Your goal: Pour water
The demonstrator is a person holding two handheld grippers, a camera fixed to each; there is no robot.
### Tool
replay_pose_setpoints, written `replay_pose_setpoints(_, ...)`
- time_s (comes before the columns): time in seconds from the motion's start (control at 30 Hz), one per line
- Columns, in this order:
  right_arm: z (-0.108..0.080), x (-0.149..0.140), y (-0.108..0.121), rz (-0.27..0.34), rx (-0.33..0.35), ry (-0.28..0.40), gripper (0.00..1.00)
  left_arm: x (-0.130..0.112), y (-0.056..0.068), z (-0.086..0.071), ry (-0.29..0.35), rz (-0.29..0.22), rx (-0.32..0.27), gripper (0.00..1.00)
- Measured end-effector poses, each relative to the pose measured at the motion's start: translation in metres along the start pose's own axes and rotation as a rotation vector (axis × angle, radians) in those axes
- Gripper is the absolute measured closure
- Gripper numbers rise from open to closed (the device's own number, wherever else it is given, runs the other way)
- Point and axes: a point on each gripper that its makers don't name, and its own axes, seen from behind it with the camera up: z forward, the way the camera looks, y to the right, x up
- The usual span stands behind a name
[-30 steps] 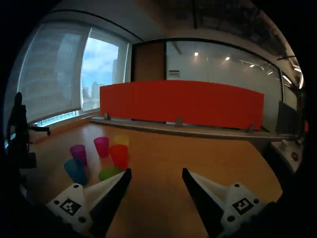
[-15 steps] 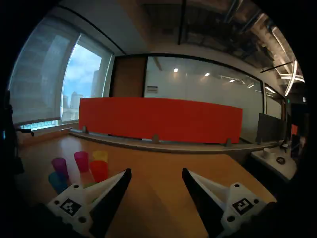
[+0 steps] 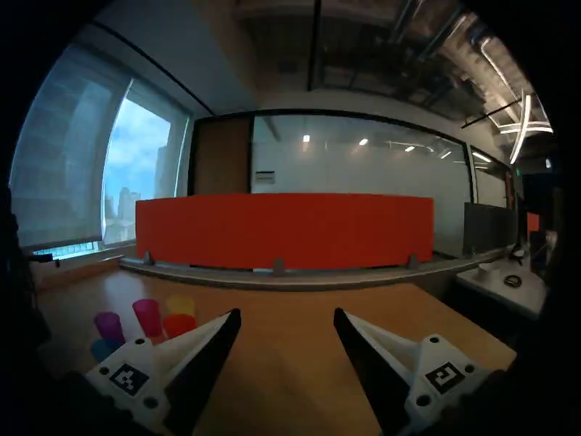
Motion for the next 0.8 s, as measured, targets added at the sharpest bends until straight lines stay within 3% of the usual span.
replay_pose_setpoints(0.37,0.003,0.007,0.003,0.031,-0.026,0.004,0.01,-0.012,0.002,0.01,0.029,-0.002,0.002,0.04)
replay_pose_setpoints(0.67,0.004,0.007,-0.001,0.027,-0.031,-0.008,0.01,-0.032,0.006,0.02,0.043,0.039,-0.011,0.04)
replay_pose_setpoints(0.8,0.004,0.009,-0.001,0.02,-0.034,-0.014,0.01,-0.037,0.006,0.021,0.046,0.027,-0.006,0.04)
